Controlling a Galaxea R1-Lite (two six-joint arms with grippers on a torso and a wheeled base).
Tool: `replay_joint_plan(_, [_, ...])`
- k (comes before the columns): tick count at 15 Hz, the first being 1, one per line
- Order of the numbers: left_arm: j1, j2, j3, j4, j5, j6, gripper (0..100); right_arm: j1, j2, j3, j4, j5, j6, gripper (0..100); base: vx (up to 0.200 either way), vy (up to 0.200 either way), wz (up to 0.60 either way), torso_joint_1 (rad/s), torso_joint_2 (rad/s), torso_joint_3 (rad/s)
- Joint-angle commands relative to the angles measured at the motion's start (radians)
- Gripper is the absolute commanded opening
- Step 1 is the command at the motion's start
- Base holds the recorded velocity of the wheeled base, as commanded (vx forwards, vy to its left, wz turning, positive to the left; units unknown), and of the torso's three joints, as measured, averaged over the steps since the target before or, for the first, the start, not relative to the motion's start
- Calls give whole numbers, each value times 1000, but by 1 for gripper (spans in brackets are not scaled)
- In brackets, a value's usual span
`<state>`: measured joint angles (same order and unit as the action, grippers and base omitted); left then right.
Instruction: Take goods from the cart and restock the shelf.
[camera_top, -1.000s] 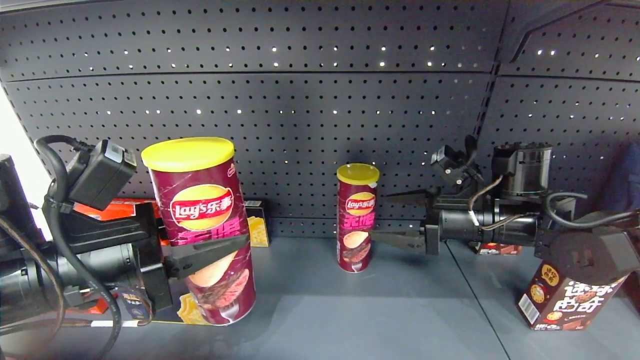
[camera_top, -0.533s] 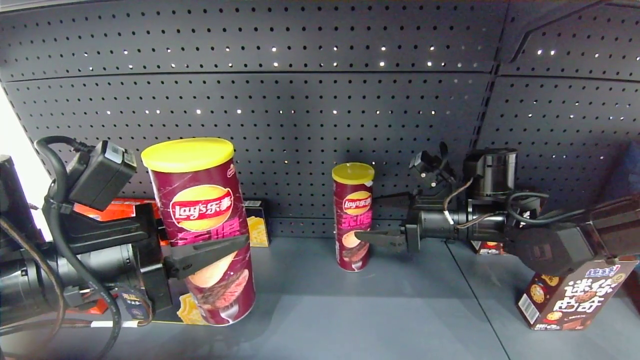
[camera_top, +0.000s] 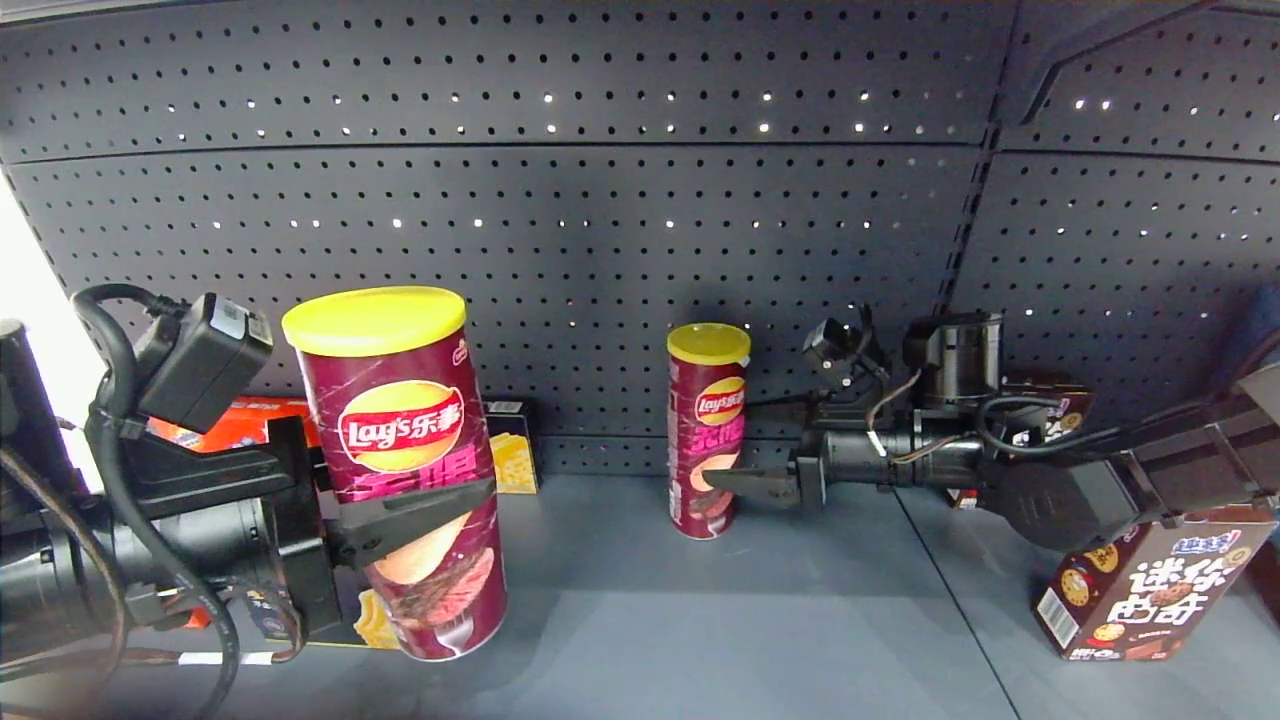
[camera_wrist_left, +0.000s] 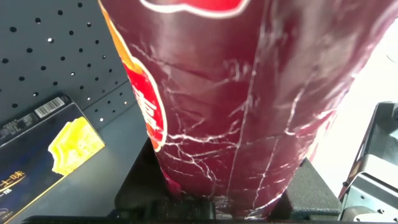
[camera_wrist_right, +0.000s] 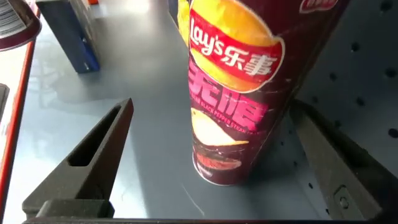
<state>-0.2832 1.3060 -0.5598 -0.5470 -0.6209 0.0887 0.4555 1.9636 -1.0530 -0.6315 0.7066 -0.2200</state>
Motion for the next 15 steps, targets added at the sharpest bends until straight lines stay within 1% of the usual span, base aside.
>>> replay_joint_plan(1, [1,-1,1,-1,1,0,0,6,-3,5,-1,1,-1,100,0,0,0,0,0,0])
replay_joint_plan(9, [-1,-2,8,-1,3,0,0,12,-74,122,-1,1,-35,100,0,0,0,0,0,0])
replay_joint_plan(13, [1,-16,9,-1,3,-1,0,-1,-94,130,1,1,-35,100,0,0,0,0,0,0])
replay_joint_plan(15, [1,-25,26,-1,1,-1,0,-24,-111,131,7,1,-35,100,0,0,0,0,0,0])
